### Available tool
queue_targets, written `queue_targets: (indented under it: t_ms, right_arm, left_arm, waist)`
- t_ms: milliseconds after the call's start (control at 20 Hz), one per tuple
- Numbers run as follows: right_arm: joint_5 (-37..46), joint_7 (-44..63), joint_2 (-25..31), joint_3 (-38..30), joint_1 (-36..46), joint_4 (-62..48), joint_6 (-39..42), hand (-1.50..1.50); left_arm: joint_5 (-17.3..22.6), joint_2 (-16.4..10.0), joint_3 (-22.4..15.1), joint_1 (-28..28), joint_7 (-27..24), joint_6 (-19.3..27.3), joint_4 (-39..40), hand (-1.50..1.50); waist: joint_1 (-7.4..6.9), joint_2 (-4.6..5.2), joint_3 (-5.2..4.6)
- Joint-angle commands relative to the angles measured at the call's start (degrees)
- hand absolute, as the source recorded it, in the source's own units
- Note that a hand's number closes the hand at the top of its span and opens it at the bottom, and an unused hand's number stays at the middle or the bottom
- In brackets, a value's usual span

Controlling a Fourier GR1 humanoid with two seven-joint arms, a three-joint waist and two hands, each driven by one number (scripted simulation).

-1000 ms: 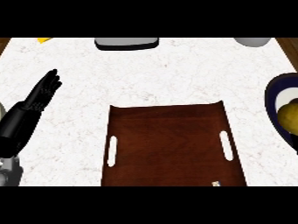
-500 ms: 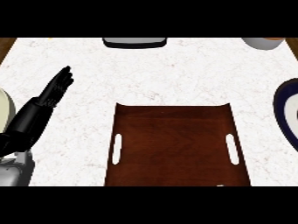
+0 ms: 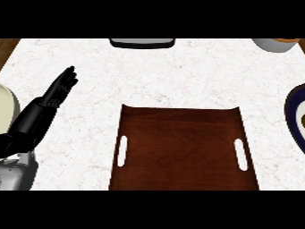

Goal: Pick the lemon from the tray and place it in the plate

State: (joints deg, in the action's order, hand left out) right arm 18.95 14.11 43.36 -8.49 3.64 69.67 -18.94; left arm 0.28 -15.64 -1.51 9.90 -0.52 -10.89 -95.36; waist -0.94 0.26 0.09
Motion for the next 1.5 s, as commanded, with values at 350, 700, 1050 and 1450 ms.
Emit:
queue_targets:
  t_ms: [350, 700, 1050, 1450]
  right_arm:
    - [-4.4, -29.2, -2.8, -9.1, 12.3, -28.7, -0.7, -1.50]
    - [-15.0, -35.1, -3.2, -15.5, 9.8, -19.0, 6.8, -1.50]
    - [-32.7, -35.5, -6.2, -25.1, 7.1, -16.5, 22.7, -1.50]
    - [-44.9, -35.7, -1.2, -35.2, -4.2, -18.4, 40.4, -1.50]
  left_arm:
    - [-1.1, 1.8, 0.1, -0.7, 0.5, -0.9, -0.3, 0.00]
    - [-2.4, 1.6, 1.2, -0.4, -0.7, -0.6, 1.2, 0.00]
    - [-0.6, 0.4, 3.8, -2.2, -1.4, -1.4, 0.8, 0.00]
    - [-0.6, -0.1, 4.6, -1.6, 0.1, -2.4, 0.1, 0.00]
  waist:
    - [0.29, -0.05, 0.03]
    - [1.55, -0.36, -0.06]
    - [2.47, -0.62, -0.06]
    - [1.80, -0.38, -0.08]
